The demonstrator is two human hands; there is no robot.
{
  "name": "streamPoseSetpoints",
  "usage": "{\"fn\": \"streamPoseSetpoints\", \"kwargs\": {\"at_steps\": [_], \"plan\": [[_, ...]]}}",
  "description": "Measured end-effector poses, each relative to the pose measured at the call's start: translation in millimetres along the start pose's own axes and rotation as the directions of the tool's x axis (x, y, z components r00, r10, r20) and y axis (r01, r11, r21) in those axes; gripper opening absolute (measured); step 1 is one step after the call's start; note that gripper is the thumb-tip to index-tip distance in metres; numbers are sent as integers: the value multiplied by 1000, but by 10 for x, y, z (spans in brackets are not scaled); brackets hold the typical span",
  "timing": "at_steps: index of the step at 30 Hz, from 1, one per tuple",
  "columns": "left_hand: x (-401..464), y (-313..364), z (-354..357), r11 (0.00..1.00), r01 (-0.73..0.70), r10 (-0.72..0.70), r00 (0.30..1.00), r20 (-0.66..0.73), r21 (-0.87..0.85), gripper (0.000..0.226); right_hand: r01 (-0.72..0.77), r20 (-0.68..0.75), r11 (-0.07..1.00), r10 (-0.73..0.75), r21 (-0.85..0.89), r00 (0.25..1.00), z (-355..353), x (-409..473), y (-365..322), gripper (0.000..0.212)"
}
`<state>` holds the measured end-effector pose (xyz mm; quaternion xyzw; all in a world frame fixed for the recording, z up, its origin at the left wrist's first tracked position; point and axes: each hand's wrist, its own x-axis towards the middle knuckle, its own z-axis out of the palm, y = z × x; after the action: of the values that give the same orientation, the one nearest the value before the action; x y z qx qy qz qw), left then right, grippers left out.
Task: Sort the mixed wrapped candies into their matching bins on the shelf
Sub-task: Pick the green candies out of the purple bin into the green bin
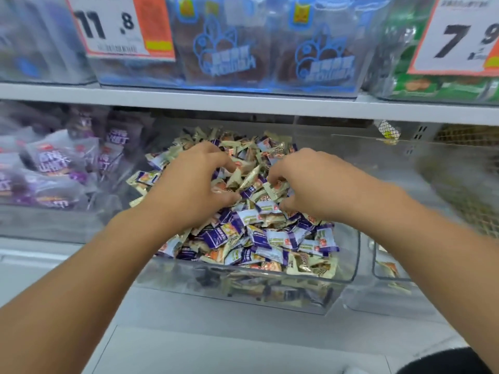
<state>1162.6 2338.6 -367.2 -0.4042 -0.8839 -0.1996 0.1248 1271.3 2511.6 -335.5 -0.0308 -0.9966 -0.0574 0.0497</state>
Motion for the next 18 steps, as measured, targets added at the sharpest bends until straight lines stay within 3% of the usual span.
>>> {"fn": "streamPoseSetpoints", "kwargs": {"at_steps": [4, 7, 10, 14, 18], "plan": [[16, 1, 85, 1000, -16, 15, 999, -33, -5, 43, 1, -60, 999, -3, -35, 998, 85, 113, -60, 20], [46, 36, 128, 999, -51, 50, 996, -69, -13, 25, -7, -47, 1000, 7, 3, 999, 112, 138, -13, 19], [83, 19, 136, 998, -43, 40, 997, -73, -42, 11, -1, -27, 985, 5, 172, 1000, 84, 107, 55, 23], [100, 26, 65, 980, 32, -49, 995, -84, -194, 15, -43, -110, 929, 90, 367, 990, -15, 25, 125, 27], [92, 105, -49, 847, 197, -255, 965, -53, -494, 15, -196, -91, 729, 334, 656, 938, -85, 56, 173, 29]]}}
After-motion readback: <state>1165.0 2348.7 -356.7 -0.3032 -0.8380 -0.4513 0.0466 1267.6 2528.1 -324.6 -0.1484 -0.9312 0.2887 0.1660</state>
